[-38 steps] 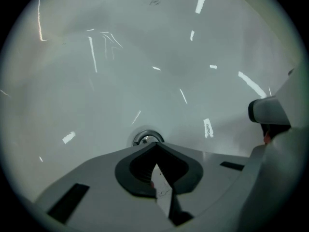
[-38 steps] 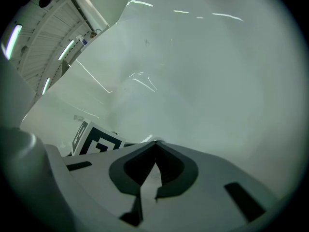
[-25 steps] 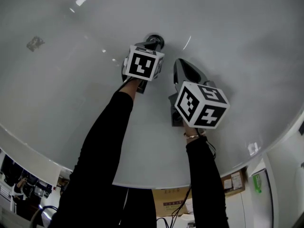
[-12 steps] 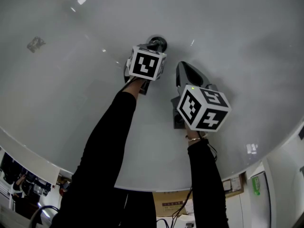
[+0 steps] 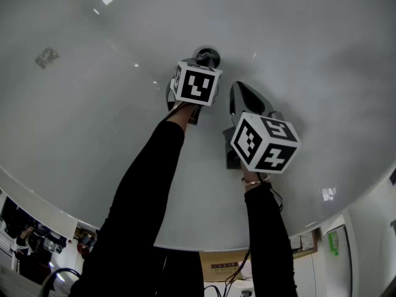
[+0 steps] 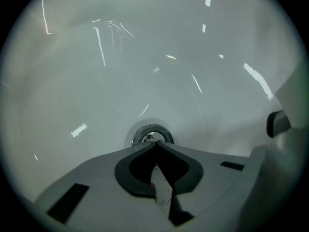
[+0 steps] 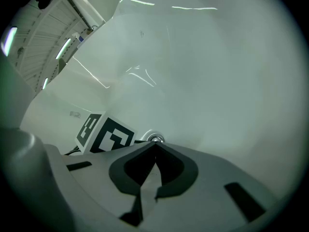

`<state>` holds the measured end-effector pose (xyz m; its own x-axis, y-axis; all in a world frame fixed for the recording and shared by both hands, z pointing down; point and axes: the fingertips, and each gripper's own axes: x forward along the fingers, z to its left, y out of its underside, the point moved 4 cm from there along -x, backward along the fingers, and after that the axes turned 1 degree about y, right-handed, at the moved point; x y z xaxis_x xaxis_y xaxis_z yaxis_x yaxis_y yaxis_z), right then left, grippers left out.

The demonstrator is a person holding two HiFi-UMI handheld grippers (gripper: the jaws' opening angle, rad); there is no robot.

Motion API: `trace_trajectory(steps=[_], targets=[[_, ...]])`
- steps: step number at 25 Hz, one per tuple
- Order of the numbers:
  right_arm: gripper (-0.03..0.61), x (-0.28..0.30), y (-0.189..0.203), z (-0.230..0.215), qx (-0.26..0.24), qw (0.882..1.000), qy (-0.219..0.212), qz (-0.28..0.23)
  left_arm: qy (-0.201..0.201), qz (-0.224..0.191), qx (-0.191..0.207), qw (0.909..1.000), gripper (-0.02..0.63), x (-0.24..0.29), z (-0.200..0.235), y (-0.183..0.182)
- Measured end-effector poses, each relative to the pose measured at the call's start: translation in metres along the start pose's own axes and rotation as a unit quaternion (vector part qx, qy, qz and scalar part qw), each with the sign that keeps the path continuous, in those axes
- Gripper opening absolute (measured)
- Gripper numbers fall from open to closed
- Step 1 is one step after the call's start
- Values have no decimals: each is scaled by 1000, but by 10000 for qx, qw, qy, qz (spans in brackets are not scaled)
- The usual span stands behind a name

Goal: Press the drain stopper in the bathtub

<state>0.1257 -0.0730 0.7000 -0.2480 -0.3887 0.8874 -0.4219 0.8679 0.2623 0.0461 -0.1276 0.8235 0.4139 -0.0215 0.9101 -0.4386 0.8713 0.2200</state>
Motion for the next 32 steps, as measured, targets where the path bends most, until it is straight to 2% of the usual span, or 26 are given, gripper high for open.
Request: trace_trajectory(steps=[10, 14, 21, 32], targets=[[2, -10, -9, -2, -57, 9999, 59, -58, -180, 2, 452, 9988, 8, -8, -9, 0], [2, -10, -14, 0, -53, 9999, 55, -95, -168, -14, 455, 9988, 8, -10, -9, -3], [2, -13, -17, 2, -124, 9998, 80, -113, -61, 29, 325, 9994, 8, -11, -9, -2], [2, -27, -20, 14, -279, 9994, 127, -165, 215, -30, 679, 9975, 8, -34, -11, -9]])
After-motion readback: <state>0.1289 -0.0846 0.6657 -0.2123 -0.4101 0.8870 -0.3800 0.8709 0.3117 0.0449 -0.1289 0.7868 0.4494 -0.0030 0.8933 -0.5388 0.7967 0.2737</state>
